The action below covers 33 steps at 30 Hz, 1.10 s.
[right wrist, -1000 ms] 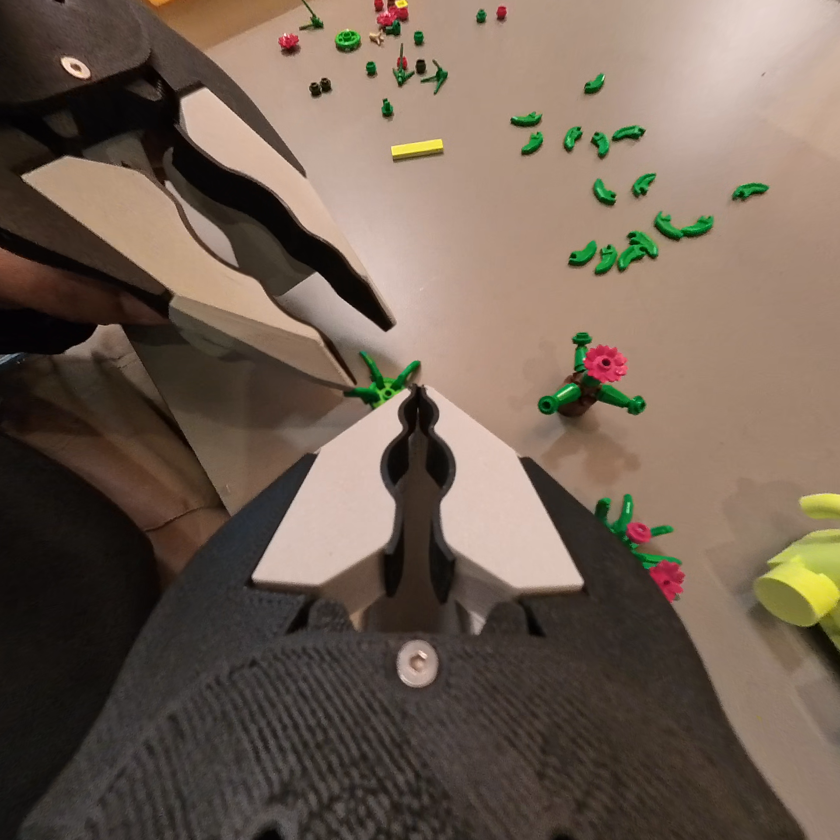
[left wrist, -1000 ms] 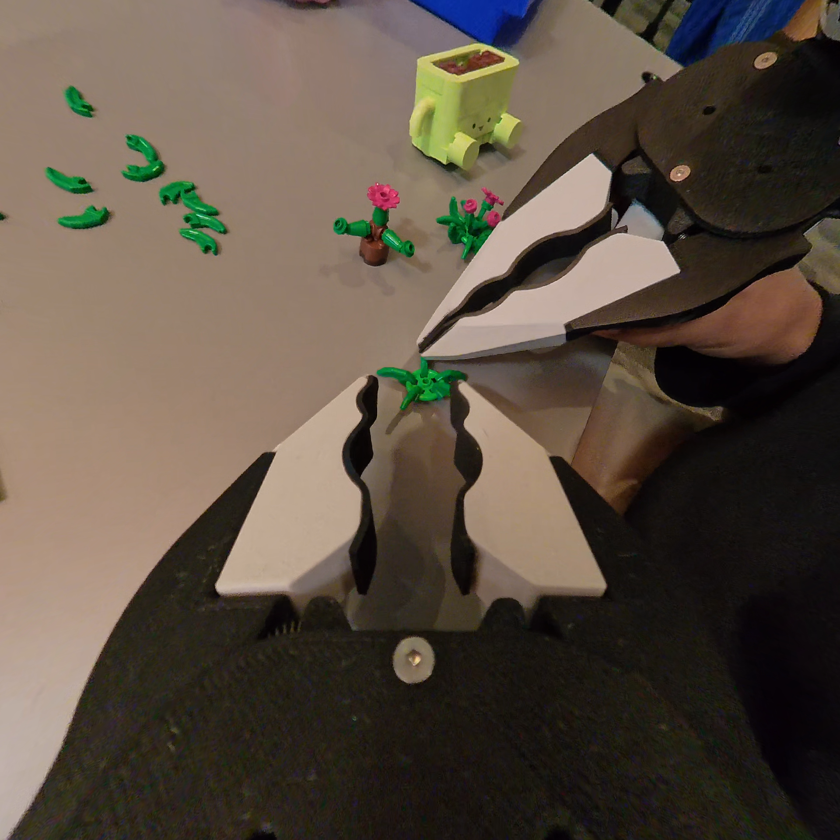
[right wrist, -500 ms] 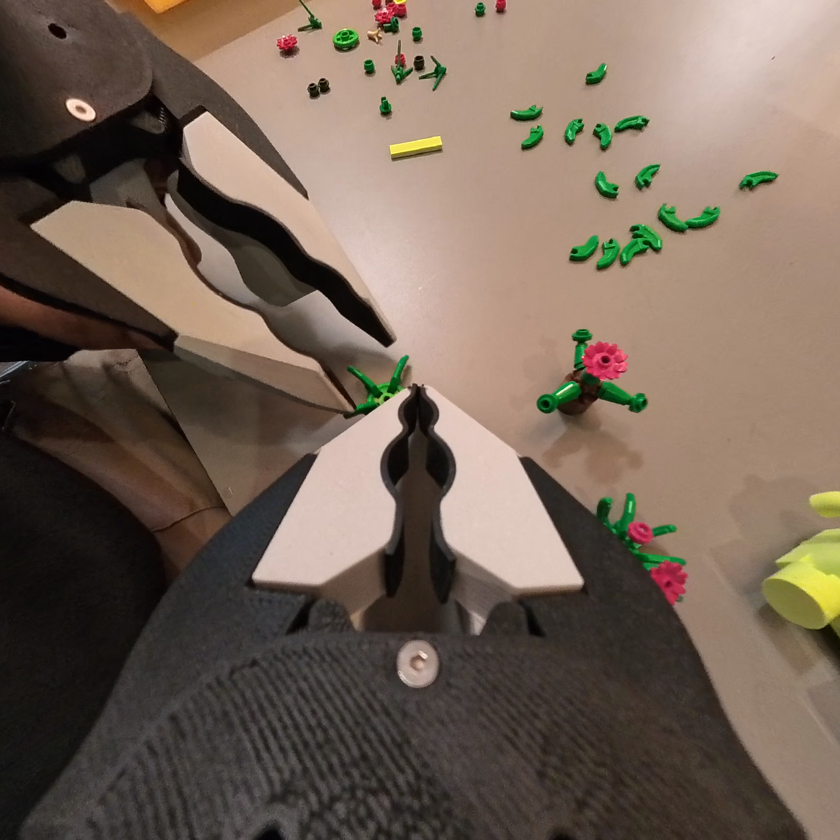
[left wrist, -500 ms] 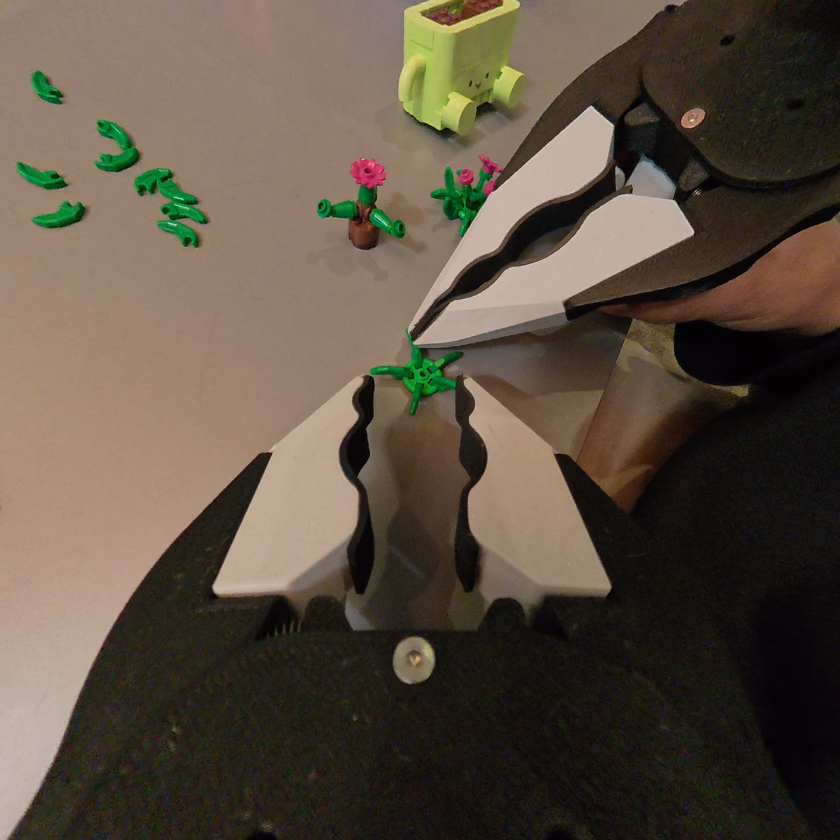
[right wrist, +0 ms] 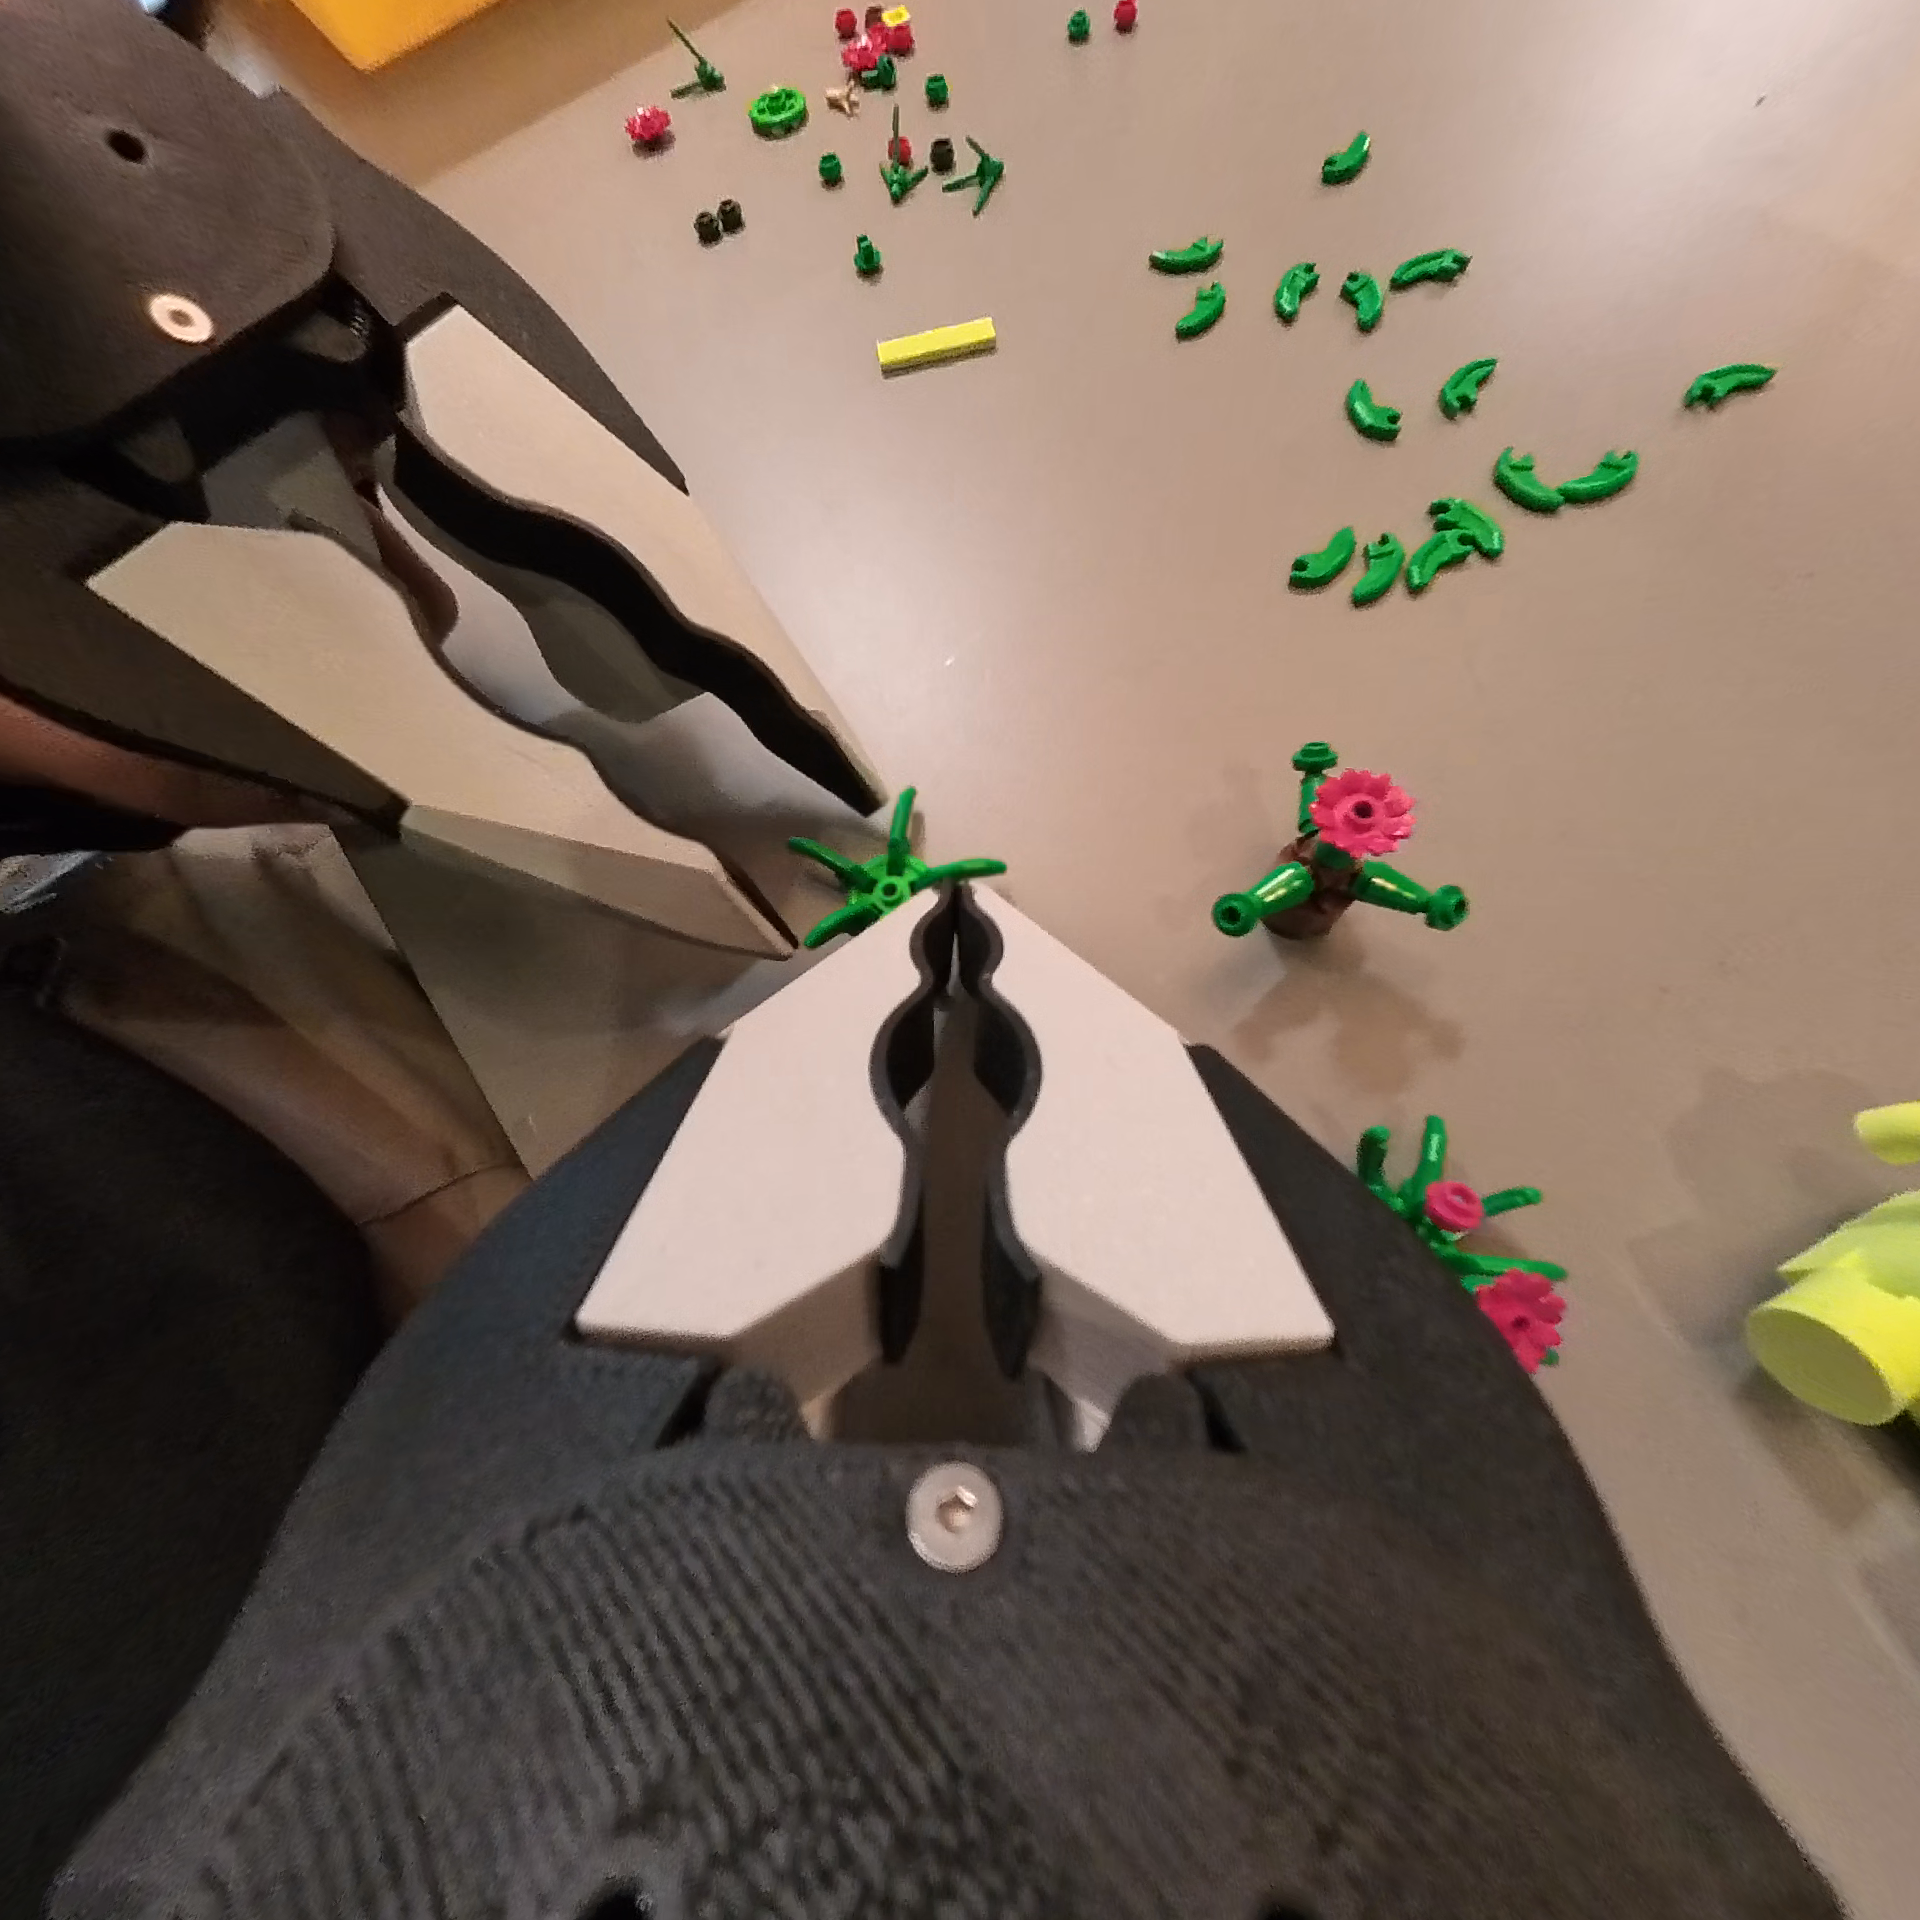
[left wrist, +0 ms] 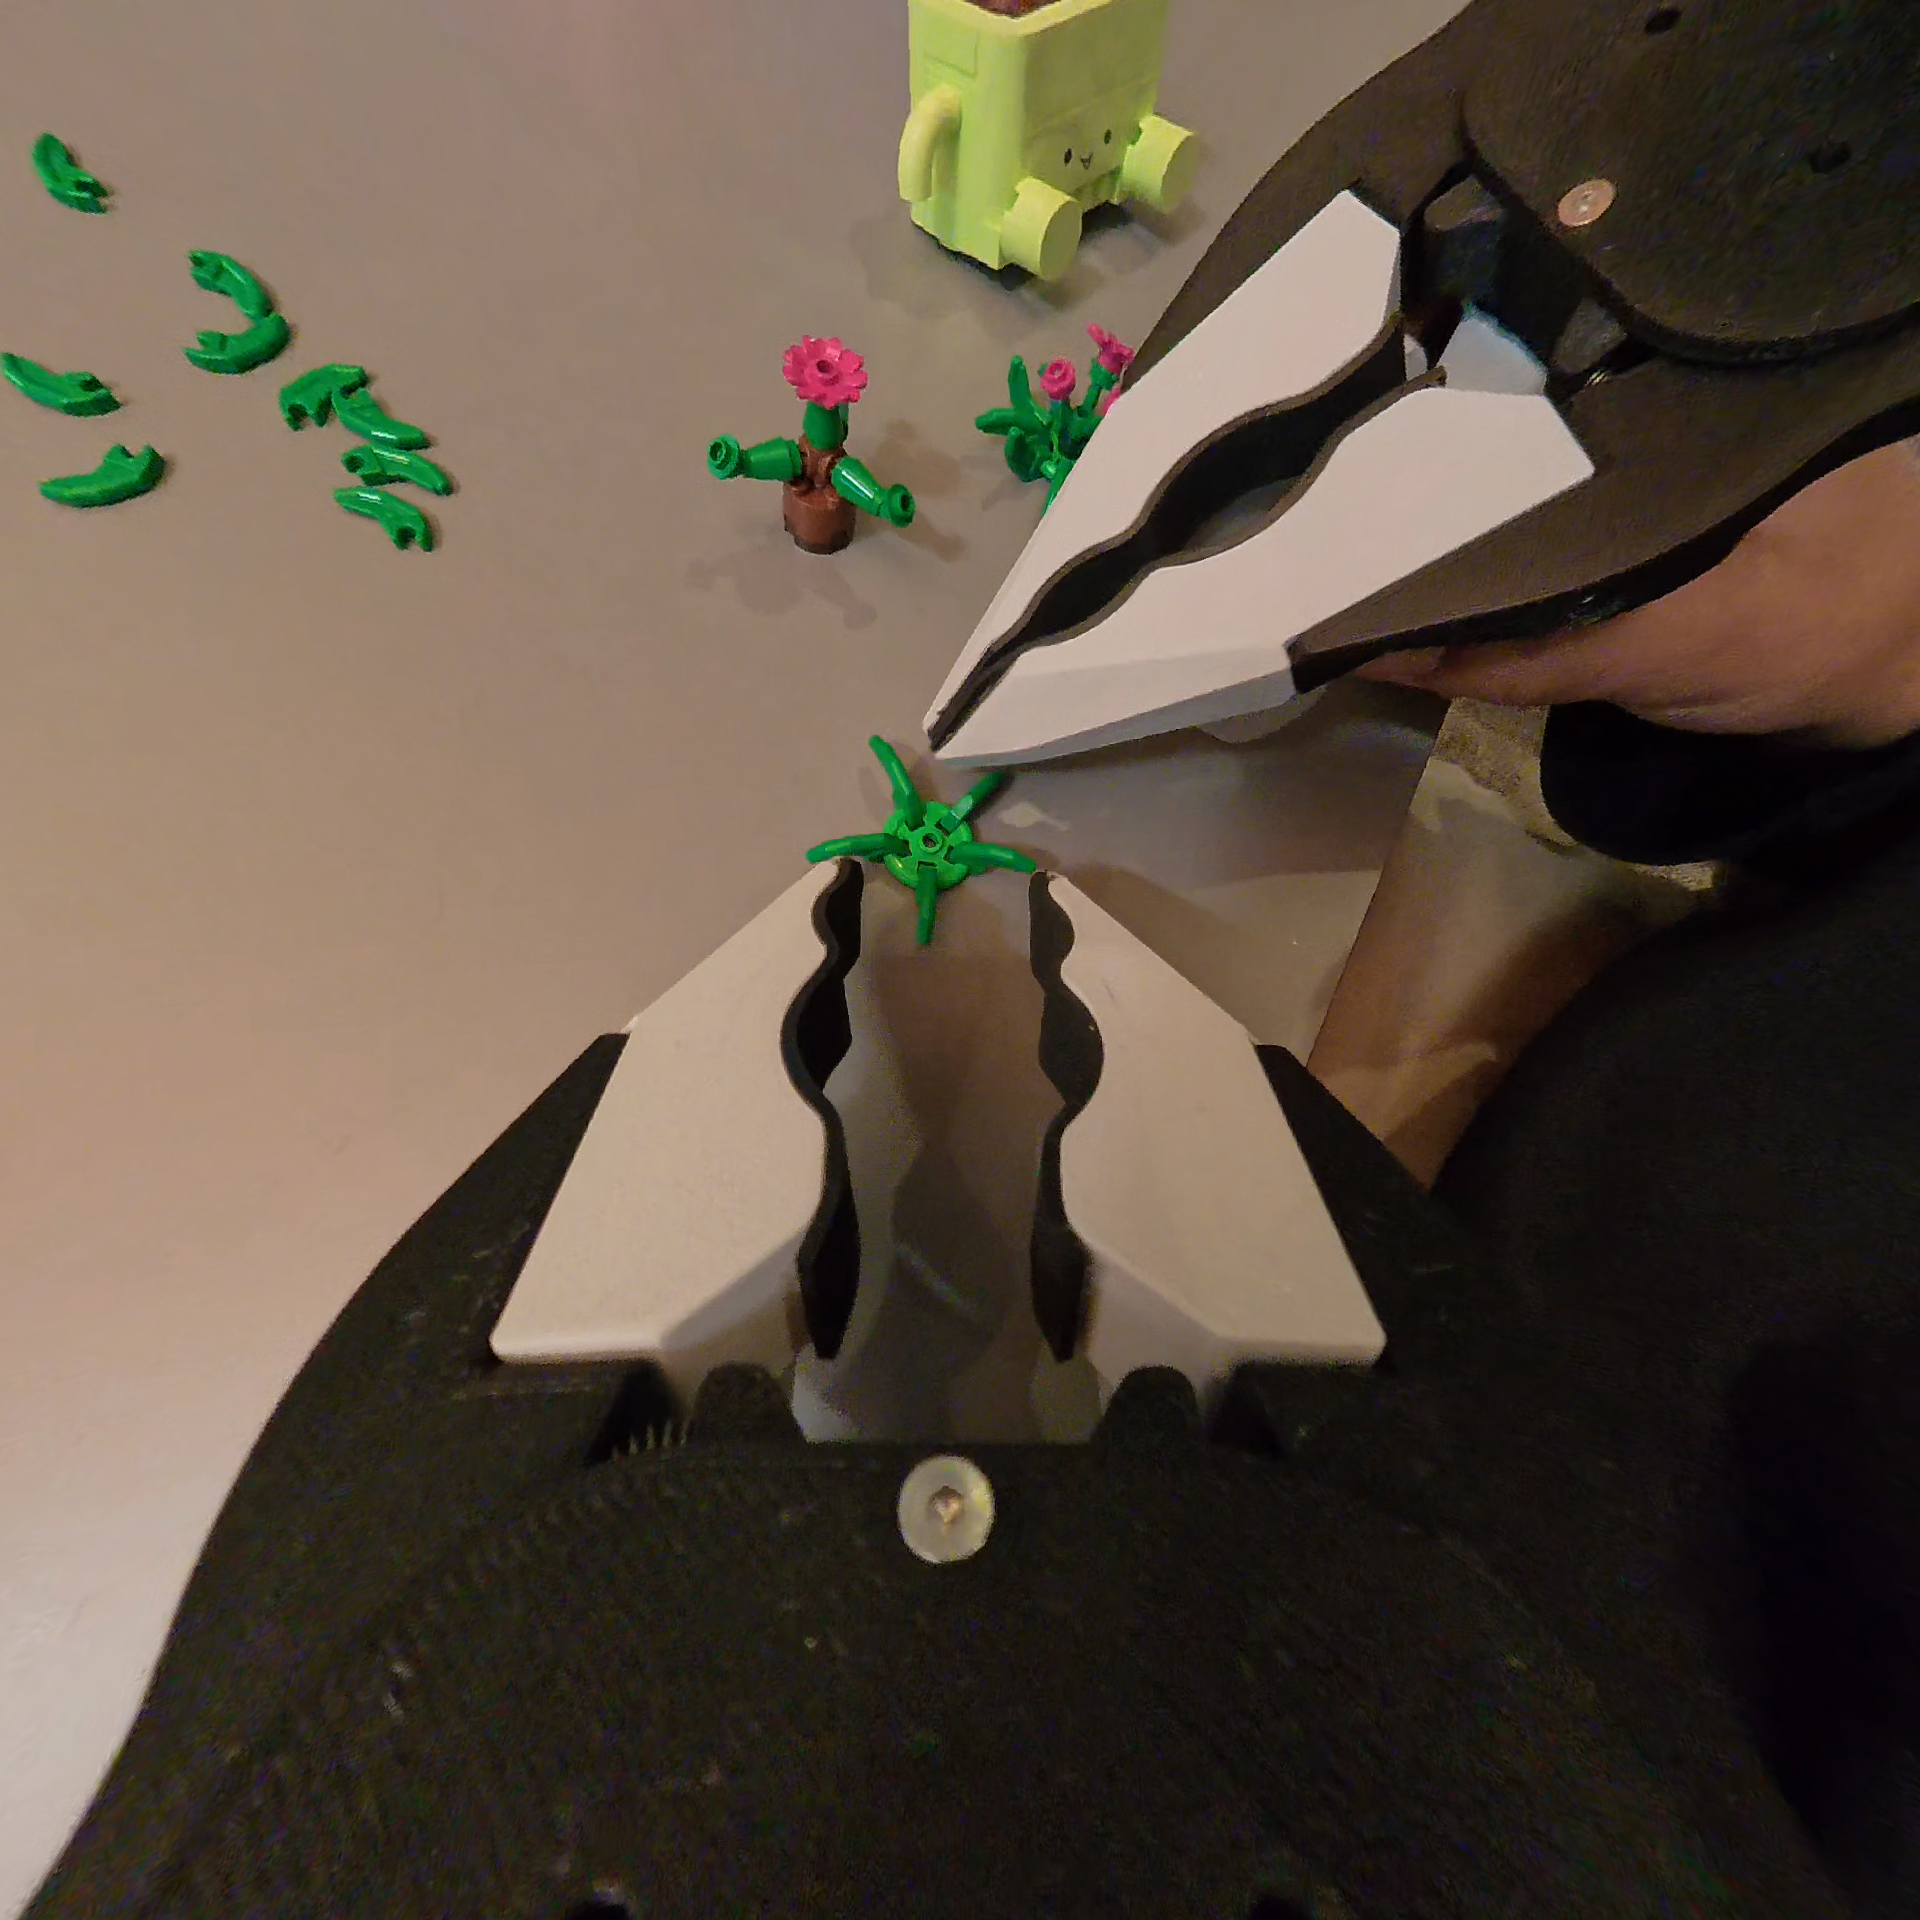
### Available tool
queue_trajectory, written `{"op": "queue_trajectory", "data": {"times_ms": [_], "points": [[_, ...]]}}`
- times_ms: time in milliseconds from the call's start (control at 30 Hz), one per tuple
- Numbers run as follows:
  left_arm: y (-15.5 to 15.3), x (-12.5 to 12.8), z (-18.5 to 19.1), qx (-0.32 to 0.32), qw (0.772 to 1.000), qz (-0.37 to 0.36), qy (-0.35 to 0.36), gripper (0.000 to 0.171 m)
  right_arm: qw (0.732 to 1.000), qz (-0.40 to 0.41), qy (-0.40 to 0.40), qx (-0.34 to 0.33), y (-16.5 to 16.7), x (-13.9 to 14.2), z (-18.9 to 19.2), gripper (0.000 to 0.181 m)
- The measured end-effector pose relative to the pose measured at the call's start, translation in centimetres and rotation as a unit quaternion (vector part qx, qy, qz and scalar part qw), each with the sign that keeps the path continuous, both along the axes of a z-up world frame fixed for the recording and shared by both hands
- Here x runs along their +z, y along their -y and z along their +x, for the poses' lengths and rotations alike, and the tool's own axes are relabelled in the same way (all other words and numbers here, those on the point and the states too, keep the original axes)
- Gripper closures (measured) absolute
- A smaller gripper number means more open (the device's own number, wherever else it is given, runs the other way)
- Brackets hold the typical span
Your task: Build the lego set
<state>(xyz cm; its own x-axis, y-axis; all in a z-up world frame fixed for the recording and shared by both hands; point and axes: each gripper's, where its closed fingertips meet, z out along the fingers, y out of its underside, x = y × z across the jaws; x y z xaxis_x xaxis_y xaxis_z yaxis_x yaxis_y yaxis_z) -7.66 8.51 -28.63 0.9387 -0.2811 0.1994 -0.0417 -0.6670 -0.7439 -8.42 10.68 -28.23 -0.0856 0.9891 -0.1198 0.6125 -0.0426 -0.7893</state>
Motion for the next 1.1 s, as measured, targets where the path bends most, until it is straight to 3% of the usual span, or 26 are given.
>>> {"op": "queue_trajectory", "data": {"times_ms": [233, 667, 1100], "points": [[0.0, 0.3, -0.2, 0.007, 1.0, 0.009, 0.008, 0.141, 0.999, -0.02, -0.027, 0.027, 0.8, 0.9, 0.2, 0.181], [0.0, -0.1, -0.1, 0.003, 1.0, 0.0, -0.014, 0.168, 0.998, 0.006, -0.008, 0.067, 2.1, 0.2, 0.4, 0.177], [0.0, -0.6, -0.1, 0.002, 1.0, -0.013, -0.025, 0.168, 0.998, 0.008, 0.01, 0.061, 2.0, -0.4, 0.3, 0.178]]}}
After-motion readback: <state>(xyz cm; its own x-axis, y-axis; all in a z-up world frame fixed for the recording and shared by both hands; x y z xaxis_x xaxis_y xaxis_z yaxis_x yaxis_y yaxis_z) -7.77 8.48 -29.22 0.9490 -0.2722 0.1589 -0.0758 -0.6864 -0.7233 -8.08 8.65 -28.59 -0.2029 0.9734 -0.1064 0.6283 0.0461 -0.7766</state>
